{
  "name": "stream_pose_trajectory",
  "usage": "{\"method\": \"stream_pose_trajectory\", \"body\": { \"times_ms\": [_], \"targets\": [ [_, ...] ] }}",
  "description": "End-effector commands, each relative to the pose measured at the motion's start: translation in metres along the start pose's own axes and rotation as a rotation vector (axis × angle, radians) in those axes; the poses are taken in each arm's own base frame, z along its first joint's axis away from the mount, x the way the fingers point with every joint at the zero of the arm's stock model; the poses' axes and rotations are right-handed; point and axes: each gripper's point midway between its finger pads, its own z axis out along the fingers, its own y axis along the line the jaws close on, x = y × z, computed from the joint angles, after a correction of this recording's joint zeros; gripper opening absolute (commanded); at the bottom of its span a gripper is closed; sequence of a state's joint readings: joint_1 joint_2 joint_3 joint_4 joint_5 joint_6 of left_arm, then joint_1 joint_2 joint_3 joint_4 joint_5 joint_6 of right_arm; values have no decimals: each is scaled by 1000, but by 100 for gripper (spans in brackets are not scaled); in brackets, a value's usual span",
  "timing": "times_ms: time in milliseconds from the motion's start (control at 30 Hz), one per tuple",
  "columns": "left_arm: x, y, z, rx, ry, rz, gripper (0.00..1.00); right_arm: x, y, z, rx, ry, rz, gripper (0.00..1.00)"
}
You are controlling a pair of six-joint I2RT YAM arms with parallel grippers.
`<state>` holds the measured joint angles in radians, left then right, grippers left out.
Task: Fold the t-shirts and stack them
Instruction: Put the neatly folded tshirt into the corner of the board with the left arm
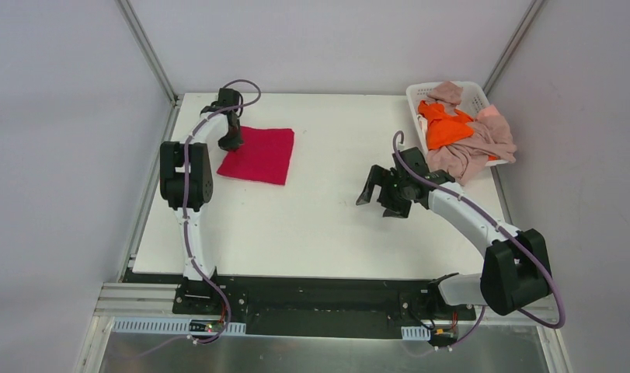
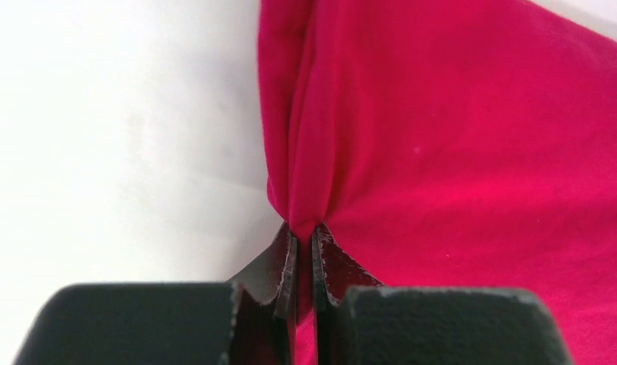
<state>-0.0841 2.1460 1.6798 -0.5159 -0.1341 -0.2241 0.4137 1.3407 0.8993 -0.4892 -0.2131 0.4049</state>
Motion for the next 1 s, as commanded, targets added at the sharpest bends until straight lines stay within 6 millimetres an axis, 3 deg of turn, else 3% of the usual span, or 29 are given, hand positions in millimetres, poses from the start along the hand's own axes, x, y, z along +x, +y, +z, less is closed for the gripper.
{"method": "stream_pose_trajectory", "body": {
  "times_ms": [0, 133, 367, 467, 600, 900, 967],
  "targets": [
    [-38, 50, -5, -247, -50, 250, 0, -13, 1, -11, 13, -33, -31, 100],
    [-70, 93, 3, -413, -73, 255, 0, -18, -4, -12, 29, -46, -26, 100],
    [-114, 142, 6, -446, -157, 17, 0, -27, -14, -15, 53, -87, -5, 100],
    [-121, 140, 13, -395, -173, -3, 0, -29, -18, -14, 60, -95, 0, 99],
    [-131, 154, 17, -454, -193, -16, 0, -29, -21, -11, 65, -98, 6, 100],
    [-136, 165, 32, -467, -204, -49, 0, -30, -21, -5, 47, -113, 3, 100],
    [-137, 171, 29, -499, -213, -72, 8, -31, -25, -5, 61, -120, 8, 100]
  ]
}}
